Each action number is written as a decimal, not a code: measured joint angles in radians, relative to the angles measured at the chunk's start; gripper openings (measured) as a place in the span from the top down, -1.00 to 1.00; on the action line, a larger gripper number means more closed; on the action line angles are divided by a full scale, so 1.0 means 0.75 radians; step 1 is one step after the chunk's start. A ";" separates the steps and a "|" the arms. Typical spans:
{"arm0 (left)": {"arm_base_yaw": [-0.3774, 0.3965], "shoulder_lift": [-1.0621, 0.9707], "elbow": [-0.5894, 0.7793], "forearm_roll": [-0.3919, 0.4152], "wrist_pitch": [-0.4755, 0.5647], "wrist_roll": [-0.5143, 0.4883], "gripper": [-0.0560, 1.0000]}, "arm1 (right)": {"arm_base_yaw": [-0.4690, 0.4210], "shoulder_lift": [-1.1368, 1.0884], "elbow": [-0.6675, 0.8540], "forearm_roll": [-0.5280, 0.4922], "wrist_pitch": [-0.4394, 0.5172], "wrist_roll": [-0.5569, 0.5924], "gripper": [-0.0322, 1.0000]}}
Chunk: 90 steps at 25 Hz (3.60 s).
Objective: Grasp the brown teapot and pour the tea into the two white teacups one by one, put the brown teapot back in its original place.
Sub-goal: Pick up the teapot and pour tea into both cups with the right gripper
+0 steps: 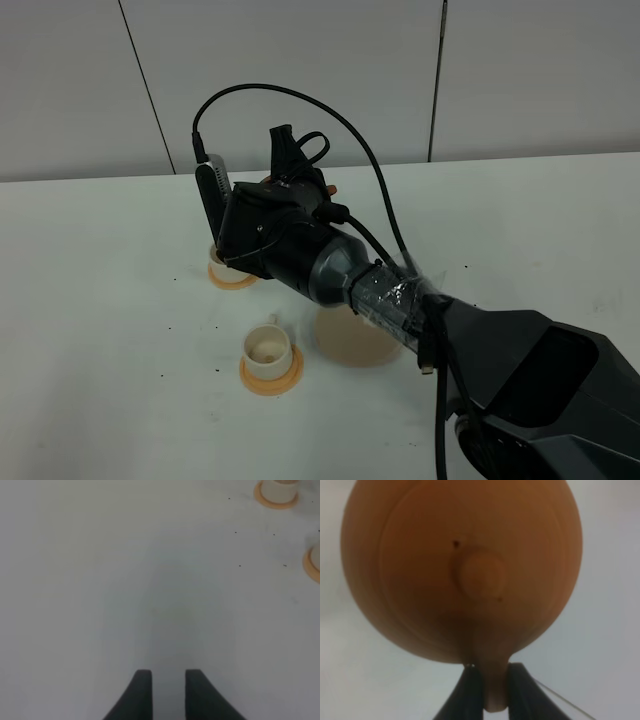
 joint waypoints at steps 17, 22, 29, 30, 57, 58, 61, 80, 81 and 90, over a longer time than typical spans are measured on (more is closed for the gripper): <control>0.000 0.000 0.000 0.000 0.000 0.000 0.45 | 0.017 0.031 0.000 -0.076 -0.021 0.005 0.75; 0.000 0.000 0.000 0.000 0.000 0.000 0.45 | 0.017 0.031 0.000 -0.093 -0.022 0.009 0.75; 0.000 0.000 0.000 0.000 0.000 0.000 0.45 | 0.017 0.031 0.000 -0.100 -0.024 0.009 0.75; 0.000 0.000 0.000 0.000 0.000 0.000 0.45 | 0.017 0.031 0.000 -0.102 -0.025 0.011 0.75; 0.000 0.000 0.000 0.000 0.000 0.000 0.45 | 0.017 0.031 0.000 -0.130 -0.026 -0.007 0.75; 0.000 0.000 0.000 0.000 0.000 0.000 0.45 | 0.017 0.031 0.000 -0.130 -0.026 -0.012 0.75; 0.000 0.000 0.000 0.000 0.000 0.000 0.45 | 0.017 0.031 0.000 -0.131 -0.026 -0.027 0.75; 0.000 0.000 0.000 0.000 0.000 0.000 0.45 | 0.017 0.031 0.000 -0.180 -0.063 -0.060 0.75; 0.000 0.000 0.000 0.000 0.000 0.000 0.45 | 0.017 0.031 0.000 -0.183 -0.066 -0.060 0.75; 0.000 0.000 0.000 0.000 0.000 0.000 0.45 | 0.017 0.069 0.000 -0.220 -0.085 -0.056 0.75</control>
